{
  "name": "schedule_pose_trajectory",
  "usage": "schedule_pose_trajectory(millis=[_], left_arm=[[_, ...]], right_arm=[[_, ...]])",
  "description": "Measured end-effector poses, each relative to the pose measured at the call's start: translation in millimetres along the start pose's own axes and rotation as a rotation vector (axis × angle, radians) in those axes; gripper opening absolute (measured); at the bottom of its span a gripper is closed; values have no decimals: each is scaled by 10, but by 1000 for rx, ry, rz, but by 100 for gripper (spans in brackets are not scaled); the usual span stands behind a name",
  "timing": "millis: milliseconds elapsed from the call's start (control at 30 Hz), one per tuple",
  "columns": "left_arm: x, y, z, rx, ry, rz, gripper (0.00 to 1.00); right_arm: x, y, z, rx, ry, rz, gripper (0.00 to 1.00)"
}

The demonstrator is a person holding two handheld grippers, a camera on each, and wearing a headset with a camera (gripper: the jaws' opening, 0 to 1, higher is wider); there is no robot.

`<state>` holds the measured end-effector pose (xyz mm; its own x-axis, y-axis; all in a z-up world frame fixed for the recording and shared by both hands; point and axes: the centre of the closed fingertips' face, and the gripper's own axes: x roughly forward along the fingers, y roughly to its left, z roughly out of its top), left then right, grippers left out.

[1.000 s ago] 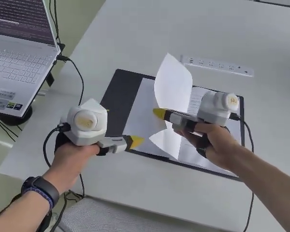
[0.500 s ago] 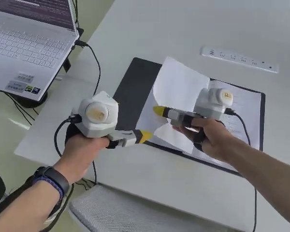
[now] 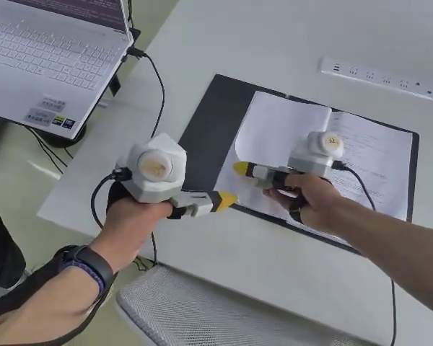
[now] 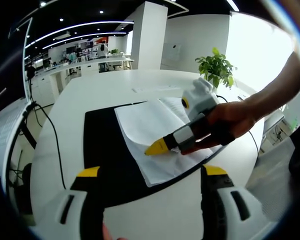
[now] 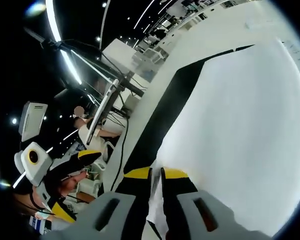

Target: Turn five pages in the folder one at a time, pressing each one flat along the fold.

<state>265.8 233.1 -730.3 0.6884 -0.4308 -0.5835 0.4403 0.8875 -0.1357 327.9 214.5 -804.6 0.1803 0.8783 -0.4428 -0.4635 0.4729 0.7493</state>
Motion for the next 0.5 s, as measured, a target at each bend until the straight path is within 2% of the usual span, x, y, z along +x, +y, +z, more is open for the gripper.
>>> schedule_pose_trajectory(millis=[33, 200, 500], left_arm=[[-3, 18, -10, -2, 3, 5, 80], [-12, 56, -48, -13, 12, 17, 79], [25, 1, -53, -7, 21, 6, 79]], right_arm=[[20, -20, -23, -15, 10, -2, 13], [27, -88, 24, -6, -7, 3, 13], [29, -28, 9, 2, -26, 15, 21]])
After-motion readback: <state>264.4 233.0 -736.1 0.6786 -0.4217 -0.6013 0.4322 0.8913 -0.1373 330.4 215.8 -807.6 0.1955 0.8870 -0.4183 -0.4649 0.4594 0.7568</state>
